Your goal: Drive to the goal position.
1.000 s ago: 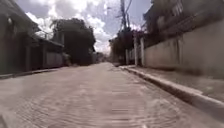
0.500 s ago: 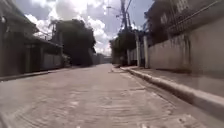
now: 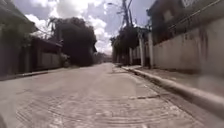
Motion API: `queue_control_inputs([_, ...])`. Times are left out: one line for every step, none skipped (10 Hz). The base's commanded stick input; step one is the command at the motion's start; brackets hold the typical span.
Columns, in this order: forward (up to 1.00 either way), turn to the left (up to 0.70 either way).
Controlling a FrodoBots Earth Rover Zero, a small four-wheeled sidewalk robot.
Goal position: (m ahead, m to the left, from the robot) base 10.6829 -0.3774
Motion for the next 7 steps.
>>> queue_control_inputs([1.0,0.0])
queue_control_inputs([1.0,0.0])
queue_control_inputs([1.0,0.0])
queue_control_inputs([1.0,0.0])
queue_control_inputs([1.0,0.0])
queue_control_inputs([1.0,0.0])
queue_control_inputs([1.0,0.0])
